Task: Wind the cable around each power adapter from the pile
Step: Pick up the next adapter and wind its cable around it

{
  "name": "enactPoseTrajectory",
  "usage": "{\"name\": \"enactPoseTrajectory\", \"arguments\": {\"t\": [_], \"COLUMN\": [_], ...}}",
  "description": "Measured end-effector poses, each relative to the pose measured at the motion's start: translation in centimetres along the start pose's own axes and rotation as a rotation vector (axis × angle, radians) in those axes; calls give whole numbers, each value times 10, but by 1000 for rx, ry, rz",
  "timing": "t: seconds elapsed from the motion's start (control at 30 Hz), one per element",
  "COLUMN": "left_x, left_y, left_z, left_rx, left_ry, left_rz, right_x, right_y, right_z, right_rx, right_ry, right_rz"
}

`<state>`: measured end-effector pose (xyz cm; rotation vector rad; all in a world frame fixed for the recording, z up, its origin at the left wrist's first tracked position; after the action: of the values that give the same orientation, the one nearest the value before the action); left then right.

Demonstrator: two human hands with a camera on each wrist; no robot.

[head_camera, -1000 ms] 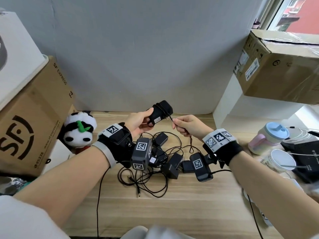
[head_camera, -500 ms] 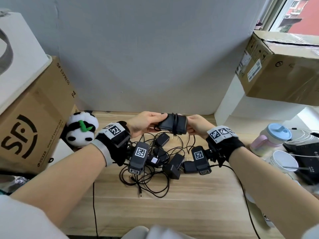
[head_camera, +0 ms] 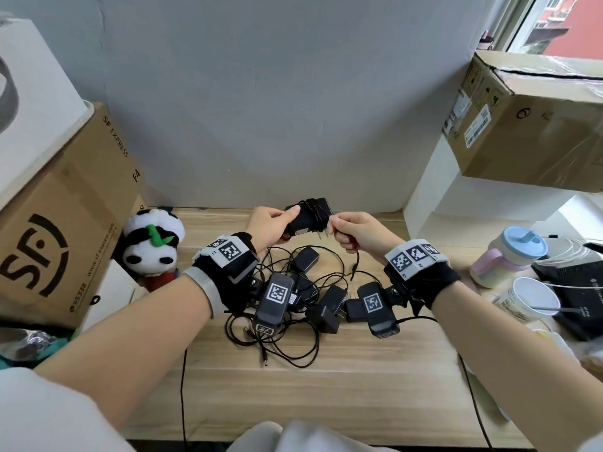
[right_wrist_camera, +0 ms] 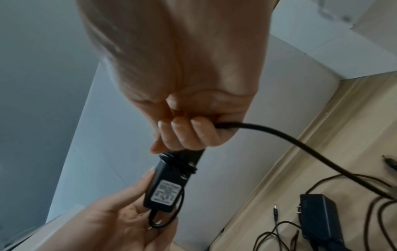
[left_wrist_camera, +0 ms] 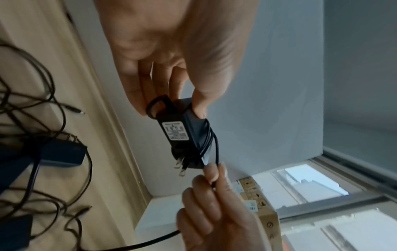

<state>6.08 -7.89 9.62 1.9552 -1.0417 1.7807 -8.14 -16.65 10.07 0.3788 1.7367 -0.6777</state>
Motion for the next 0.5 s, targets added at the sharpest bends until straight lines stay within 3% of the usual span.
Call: {"name": "enactPoseTrajectory", "arguments": {"t": [0.13,0.3,0.5], "left_x": [-11,-13,-2], "left_y": [3,7,19], "left_z": [-1,-2,-18], "left_rx": [-1,-63,-371], "left_ry": [-150,-194,-190], "left_rz": [-214,-312,-300], "right_x": [20,30,40], "right_y": [4,-1,-12], "right_z": [-5,-8,-6], "right_rx": [-56,-36,-35], "right_ry": [73,94,195], "right_rz": [13,21,103]}}
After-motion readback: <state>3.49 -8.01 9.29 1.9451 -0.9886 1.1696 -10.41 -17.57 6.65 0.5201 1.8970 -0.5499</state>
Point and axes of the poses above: each hand's wrist, its own z-axis towards the middle knuckle, its own y-axis out of the palm, x = y × z, the point moved 7 cm from there along z, towards the middle knuckle, and after that the axes turned 9 degrees about x, right-handed, at the moved point
